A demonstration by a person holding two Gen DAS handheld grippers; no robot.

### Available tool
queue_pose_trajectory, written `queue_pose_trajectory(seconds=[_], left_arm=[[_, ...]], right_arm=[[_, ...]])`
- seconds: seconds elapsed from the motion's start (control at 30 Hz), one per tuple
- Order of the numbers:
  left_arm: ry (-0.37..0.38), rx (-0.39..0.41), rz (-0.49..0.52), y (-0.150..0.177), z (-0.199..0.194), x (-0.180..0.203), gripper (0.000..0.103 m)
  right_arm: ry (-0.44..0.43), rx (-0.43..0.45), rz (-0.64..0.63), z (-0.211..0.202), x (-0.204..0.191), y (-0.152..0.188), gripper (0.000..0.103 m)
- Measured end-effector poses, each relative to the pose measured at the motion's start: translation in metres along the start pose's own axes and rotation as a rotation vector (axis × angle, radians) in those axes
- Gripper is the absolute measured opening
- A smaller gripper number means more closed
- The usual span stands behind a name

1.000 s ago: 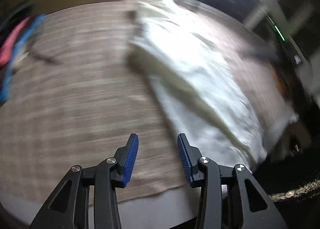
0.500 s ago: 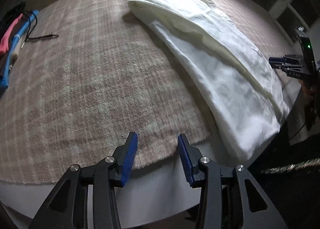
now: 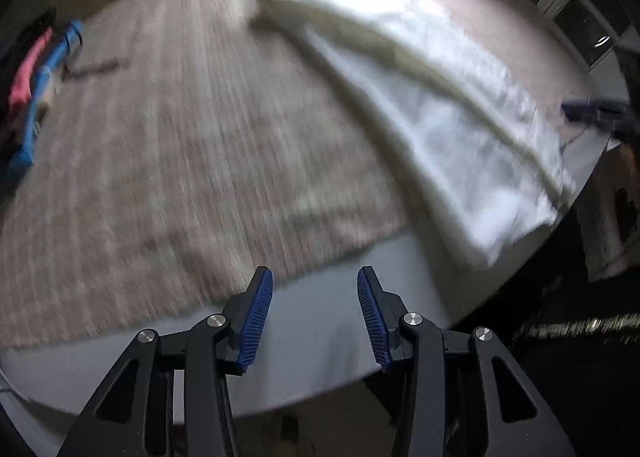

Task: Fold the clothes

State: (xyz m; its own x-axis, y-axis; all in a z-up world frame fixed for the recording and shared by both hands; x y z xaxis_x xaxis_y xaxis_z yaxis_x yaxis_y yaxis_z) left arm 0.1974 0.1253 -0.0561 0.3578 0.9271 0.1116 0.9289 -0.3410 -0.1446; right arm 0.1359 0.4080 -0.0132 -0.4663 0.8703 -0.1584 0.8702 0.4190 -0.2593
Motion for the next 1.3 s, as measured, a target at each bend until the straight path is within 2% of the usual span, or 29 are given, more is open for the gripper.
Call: queue_pose_trajectory(seconds=[0.1, 0.17, 0.23, 0.3, 0.33, 0.37, 0.4, 0.47, 0.57, 0.67, 0.73, 0.77, 0.87, 0.97, 1.03, 1.1, 1.13, 1.17, 1.3], left_arm=[[0.022, 0.03, 0.022, -0.017, 0.0, -0.001, 0.041], [0.04, 0.026, 0.043, -0.031, 0.003, 0.001, 0.041], [0.107, 0.001, 0.039, -0.042, 0.007, 0.017, 0.041], [0.186, -0.004, 0.053, -0.049, 0.001, 0.049, 0.044], [0.221, -0.002, 0.065, -0.051, -0.004, 0.065, 0.044], [0.25, 0.002, 0.078, -0.047, -0.007, 0.075, 0.046], [0.276, 0.002, 0.091, -0.044, -0.009, 0.086, 0.05], [0.311, -0.011, 0.1, -0.039, -0.012, 0.1, 0.051], [0.329, -0.032, 0.104, -0.036, -0.014, 0.106, 0.051], [0.333, -0.06, 0.116, -0.034, -0.011, 0.113, 0.053], [0.332, -0.079, 0.107, -0.028, -0.014, 0.104, 0.054], [0.331, -0.088, 0.099, -0.025, -0.017, 0.098, 0.054], [0.334, -0.108, 0.095, -0.023, -0.014, 0.099, 0.054], [0.326, -0.126, 0.103, -0.022, -0.008, 0.105, 0.054], [0.313, -0.135, 0.113, -0.02, -0.003, 0.109, 0.051], [0.305, -0.138, 0.117, -0.019, 0.002, 0.11, 0.026], [0.303, -0.136, 0.114, -0.019, 0.004, 0.109, 0.02], [0.303, -0.13, 0.105, -0.02, 0.004, 0.107, 0.013], [0.347, -0.109, 0.07, -0.022, 0.001, 0.103, 0.003]], right_arm=[[-0.042, 0.032, -0.025, -0.003, -0.032, -0.003, 0.026], [-0.039, 0.034, 0.013, -0.007, -0.036, 0.005, 0.026], [-0.025, 0.03, 0.07, -0.011, -0.033, 0.016, 0.026], [-0.011, 0.026, 0.127, -0.015, -0.031, 0.028, 0.03], [-0.005, 0.024, 0.155, -0.018, -0.03, 0.034, 0.038], [-0.001, 0.02, 0.195, -0.02, -0.025, 0.042, 0.042], [-0.009, 0.012, 0.246, -0.019, -0.018, 0.053, 0.042], [-0.044, -0.011, 0.347, -0.016, -0.008, 0.074, 0.042], [-0.078, -0.011, 0.464, -0.011, 0.001, 0.096, 0.042], [-0.079, 0.01, 0.505, -0.009, 0.002, 0.101, 0.042], [-0.116, 0.019, 0.512, -0.005, -0.001, 0.097, 0.042], [-0.111, 0.016, 0.511, -0.002, -0.002, 0.096, 0.042], [-0.019, -0.016, 0.487, 0.009, 0.001, 0.095, 0.042], [-0.006, -0.039, 0.454, 0.014, -0.004, 0.094, 0.047], [0.012, -0.05, 0.415, 0.017, -0.009, 0.092, 0.048], [0.022, -0.058, 0.378, 0.019, -0.014, 0.09, 0.043], [0.014, -0.061, 0.364, 0.02, -0.015, 0.09, 0.028], [-0.006, -0.061, 0.364, 0.021, -0.015, 0.09, 0.02], [-0.148, -0.045, 0.437, 0.022, -0.008, 0.091, 0.014]])
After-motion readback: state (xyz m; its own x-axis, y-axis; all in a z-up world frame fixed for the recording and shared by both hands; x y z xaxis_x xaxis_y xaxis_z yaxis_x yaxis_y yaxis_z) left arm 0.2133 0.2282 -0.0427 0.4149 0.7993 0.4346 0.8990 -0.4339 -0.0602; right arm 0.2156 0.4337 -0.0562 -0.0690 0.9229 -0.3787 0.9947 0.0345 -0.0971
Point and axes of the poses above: each gripper's, at about its wrist camera, not at the fingertips, and z roughly the way its jaws point, x to its right, y to its underside, the point moved 9 cm from there along z, roughly the way its jaws point, and after that the axes turned 8 degrees about -x, right-handed, at the moved point
